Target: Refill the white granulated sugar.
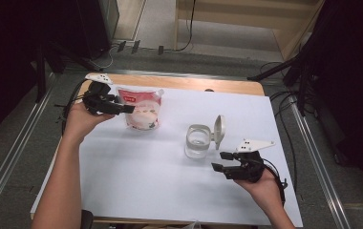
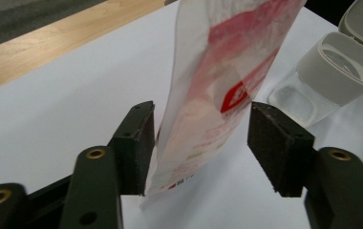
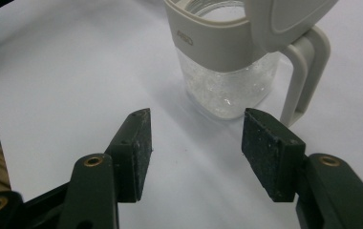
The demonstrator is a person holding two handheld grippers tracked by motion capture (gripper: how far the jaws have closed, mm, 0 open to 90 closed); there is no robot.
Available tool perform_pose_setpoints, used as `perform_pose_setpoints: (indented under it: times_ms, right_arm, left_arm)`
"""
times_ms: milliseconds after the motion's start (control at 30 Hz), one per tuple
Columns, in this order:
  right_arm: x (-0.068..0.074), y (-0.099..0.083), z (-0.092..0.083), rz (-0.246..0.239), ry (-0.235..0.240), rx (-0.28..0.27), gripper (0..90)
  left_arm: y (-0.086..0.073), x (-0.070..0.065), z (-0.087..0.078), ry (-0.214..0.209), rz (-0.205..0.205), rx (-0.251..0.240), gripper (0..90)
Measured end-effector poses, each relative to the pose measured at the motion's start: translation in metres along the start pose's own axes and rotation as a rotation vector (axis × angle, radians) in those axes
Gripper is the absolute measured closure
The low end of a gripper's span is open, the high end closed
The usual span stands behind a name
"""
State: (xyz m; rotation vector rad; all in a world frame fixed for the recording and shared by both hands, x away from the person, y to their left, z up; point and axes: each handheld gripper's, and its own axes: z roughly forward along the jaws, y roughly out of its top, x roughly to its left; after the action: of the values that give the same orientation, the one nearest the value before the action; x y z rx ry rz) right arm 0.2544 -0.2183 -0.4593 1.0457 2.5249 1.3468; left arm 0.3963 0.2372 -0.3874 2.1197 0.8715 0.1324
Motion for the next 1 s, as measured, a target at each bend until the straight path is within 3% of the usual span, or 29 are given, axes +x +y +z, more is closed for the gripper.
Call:
perform_pose_setpoints:
  times_ms: [100,233,333,433,467,500,700,767,867,1000]
  right_arm:
    - [0.002,0.001,0.002,-0.013,0.005,0.0,44.5]
    - [0.005,0.004,0.004,-0.035,0.018,-0.009,45.1]
    - [0.008,0.005,0.005,-0.049,0.022,-0.012,45.2]
    - [0.011,0.006,0.007,-0.055,0.027,-0.007,45.6]
    - [0.012,0.006,0.007,-0.063,0.028,-0.007,45.8]
    - [0.013,0.007,0.008,-0.067,0.031,-0.009,45.9]
    - [0.019,0.01,0.01,-0.085,0.04,-0.019,47.1]
    - [0.022,0.011,0.012,-0.083,0.045,-0.021,47.7]
    - [0.028,0.015,0.014,-0.092,0.045,-0.019,48.0]
    - [0.037,0.021,0.016,-0.114,0.054,-0.039,48.2]
  left_arm:
    - [0.002,-0.004,0.004,0.01,0.028,0.005,50.6]
    - [0.004,-0.007,0.004,0.013,0.019,0.005,65.0]
    - [0.005,-0.01,0.005,-0.016,0.002,0.018,76.8]
    - [0.005,-0.011,0.008,-0.057,-0.013,0.031,82.3]
    - [0.006,-0.012,0.008,-0.052,-0.044,0.027,82.6]
    - [0.006,-0.012,0.008,-0.046,-0.05,0.032,82.5]
    - [0.011,-0.018,0.009,-0.047,-0.053,0.066,86.6]
    - [0.016,-0.022,0.009,-0.026,-0.06,0.073,88.1]
    - [0.023,-0.029,0.008,-0.078,-0.094,0.06,90.0]
    - [0.032,-0.042,0.001,-0.111,-0.112,0.074,90.0]
